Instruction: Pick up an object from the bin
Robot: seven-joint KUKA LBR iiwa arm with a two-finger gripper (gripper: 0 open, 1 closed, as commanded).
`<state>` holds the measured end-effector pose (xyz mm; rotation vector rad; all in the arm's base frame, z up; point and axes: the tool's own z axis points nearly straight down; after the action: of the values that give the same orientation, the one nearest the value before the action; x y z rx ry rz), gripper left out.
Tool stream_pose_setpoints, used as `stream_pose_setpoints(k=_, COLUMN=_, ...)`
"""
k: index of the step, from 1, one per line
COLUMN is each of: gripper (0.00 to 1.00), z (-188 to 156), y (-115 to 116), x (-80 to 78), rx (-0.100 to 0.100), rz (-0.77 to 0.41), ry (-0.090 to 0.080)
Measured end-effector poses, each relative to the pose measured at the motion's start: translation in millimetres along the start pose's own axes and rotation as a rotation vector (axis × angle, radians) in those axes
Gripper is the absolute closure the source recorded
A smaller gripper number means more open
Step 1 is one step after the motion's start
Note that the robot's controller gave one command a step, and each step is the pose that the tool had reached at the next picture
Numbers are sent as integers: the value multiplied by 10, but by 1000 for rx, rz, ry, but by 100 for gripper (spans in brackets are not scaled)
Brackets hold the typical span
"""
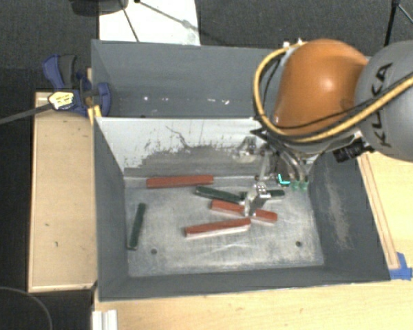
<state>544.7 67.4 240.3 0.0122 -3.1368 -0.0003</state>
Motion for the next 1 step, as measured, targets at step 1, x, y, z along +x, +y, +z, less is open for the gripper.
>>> stream_pose_setpoints(k=1, gripper=0, z=-41, y=-4, x=-15, rx=-1, rz=3, ry=-8)
